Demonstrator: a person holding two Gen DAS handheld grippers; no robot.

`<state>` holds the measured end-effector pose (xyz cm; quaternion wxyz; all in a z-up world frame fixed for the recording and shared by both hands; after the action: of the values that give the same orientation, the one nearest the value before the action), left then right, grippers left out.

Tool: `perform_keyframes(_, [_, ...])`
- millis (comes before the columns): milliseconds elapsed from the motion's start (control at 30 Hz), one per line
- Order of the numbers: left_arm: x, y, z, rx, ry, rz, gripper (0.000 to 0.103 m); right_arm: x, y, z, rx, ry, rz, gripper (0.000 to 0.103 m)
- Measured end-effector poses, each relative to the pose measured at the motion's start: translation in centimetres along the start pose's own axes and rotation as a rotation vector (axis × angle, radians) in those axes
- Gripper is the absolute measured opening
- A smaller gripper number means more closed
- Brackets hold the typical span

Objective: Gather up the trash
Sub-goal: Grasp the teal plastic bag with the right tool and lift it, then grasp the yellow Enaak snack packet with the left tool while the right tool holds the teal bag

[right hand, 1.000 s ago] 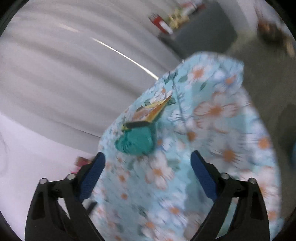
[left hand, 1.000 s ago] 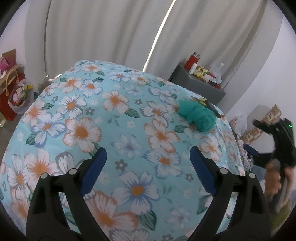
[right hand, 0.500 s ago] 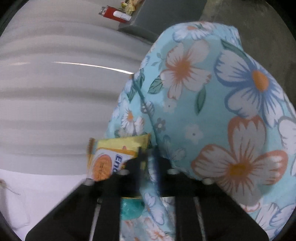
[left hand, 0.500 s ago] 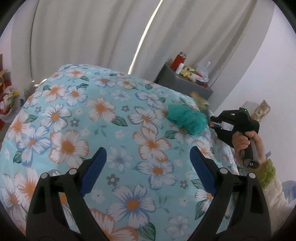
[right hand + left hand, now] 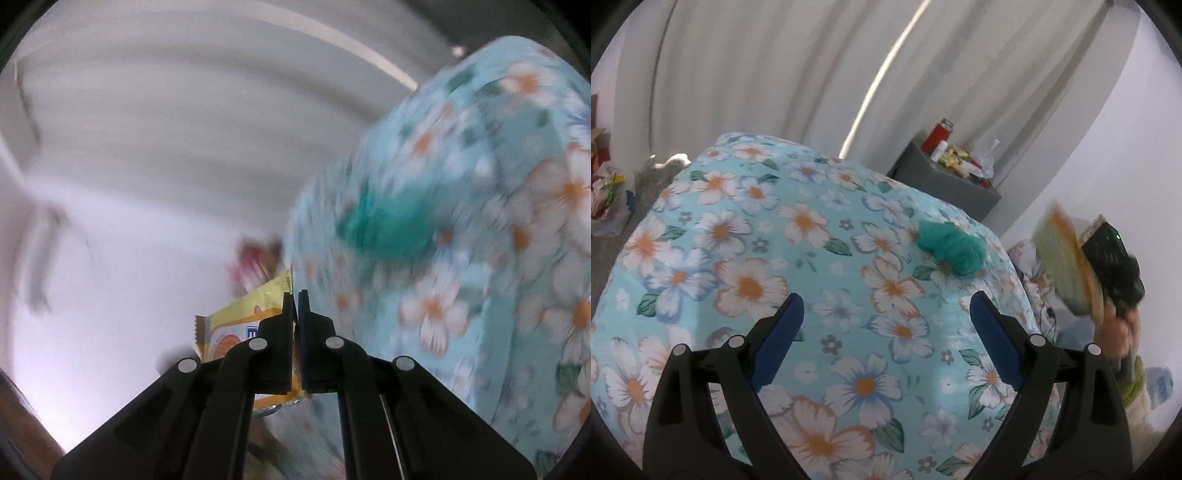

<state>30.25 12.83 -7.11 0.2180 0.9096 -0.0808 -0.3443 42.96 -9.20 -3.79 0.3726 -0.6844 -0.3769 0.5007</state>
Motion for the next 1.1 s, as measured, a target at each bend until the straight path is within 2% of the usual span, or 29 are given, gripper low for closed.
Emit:
perform_keyframes(33, [-0.2,-0.4,0.0,-0.006,0.003,-0.016,0.087,1.5,-0.2,1.4,-0.058,-0.062,0.072,0.005])
perform_keyframes(67, [-0.4,-1.0,0.0,-0.011,0.004,-0.037,0.087,2.9,-0.1,2.7,-0.109,-0.123,0.156,0.014])
perform_keyframes(100, [-0.5,-1.4,0.1,-0.016,0.004,-0.047,0.087,3.9,0.2,3.5,-0.142,-0.162,0.217,0.034])
perform_keyframes(167, [-0.8,-2.1,0.2,-0.040,0.002,-0.058,0.087,5.7,0.6,4.6,-0.229,-0.222,0.352,0.054])
perform_keyframes(267, [-1.1,-2.4,0.6,-0.046,0.000,-0.056,0.087,6.4,0.0,3.8,-0.303,-0.204,0.404,0.054])
perform_keyframes(333, [-1.1,-2.4,0.8,-0.038,-0.007,-0.056,0.087,5.1,-0.6,1.3,-0.392,-0.088,0.486,0.055])
perform_keyframes(400, [-1.1,-2.4,1.1,-0.035,-0.015,-0.051,0.087,4.2,-1.4,-1.0,-0.530,0.019,0.578,0.069])
perform_keyframes(433, [-1.1,-2.4,1.2,-0.035,-0.019,-0.049,0.087,4.1,-1.8,-2.2,-0.622,0.055,0.647,0.071])
perform_keyframes(500, [-1.0,-2.3,1.5,-0.036,-0.025,-0.045,0.087,5.6,-1.4,-4.1,-0.734,0.027,0.757,0.072])
perform_keyframes(533, [-0.8,-2.2,1.6,-0.035,-0.032,-0.042,0.087,6.8,-0.7,-4.7,-0.773,-0.019,0.808,0.072])
perform_keyframes(667, [-0.5,-1.7,2.5,-0.029,-0.061,-0.028,0.087,10.9,2.9,-5.3,-0.850,-0.179,0.924,0.072])
perform_keyframes(733, [-0.3,-1.4,2.9,-0.022,-0.074,-0.019,0.087,10.8,4.9,-5.5,-0.807,-0.221,0.952,0.072])
perform_keyframes(767, [-0.3,-1.2,3.0,-0.018,-0.079,-0.014,0.087,10.6,5.9,-5.7,-0.751,-0.223,0.966,0.056])
perform_keyframes(867, [-0.3,-0.7,3.2,-0.012,-0.087,0.002,0.087,8.7,6.3,-5.9,-0.591,-0.170,0.884,0.043])
perform_keyframes(967, [-0.1,0.0,3.3,-0.003,-0.097,0.031,0.087,4.7,5.5,-5.0,-0.441,-0.086,0.785,0.040])
perform_keyframes(1033, [0.4,0.7,3.4,0.007,-0.111,0.054,0.087,1.0,4.7,-3.0,-0.320,-0.022,0.686,0.040])
perform_keyframes(1067, [0.8,1.1,3.5,0.006,-0.123,0.070,0.087,0.1,4.6,-2.4,-0.293,-0.007,0.663,0.040])
perform_keyframes(1100, [1.1,1.4,3.6,0.004,-0.133,0.084,0.084,-1.9,4.2,-0.5,-0.243,0.017,0.619,0.040])
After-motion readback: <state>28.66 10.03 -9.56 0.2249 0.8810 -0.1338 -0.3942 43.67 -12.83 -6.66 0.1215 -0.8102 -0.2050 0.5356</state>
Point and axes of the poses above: each gripper's, at about its wrist camera, not at the fingertips, and x roughly the way its jaws point, y to its right, z to its underside, the point moved 9 cm from there along x, roughly the way its jaws point
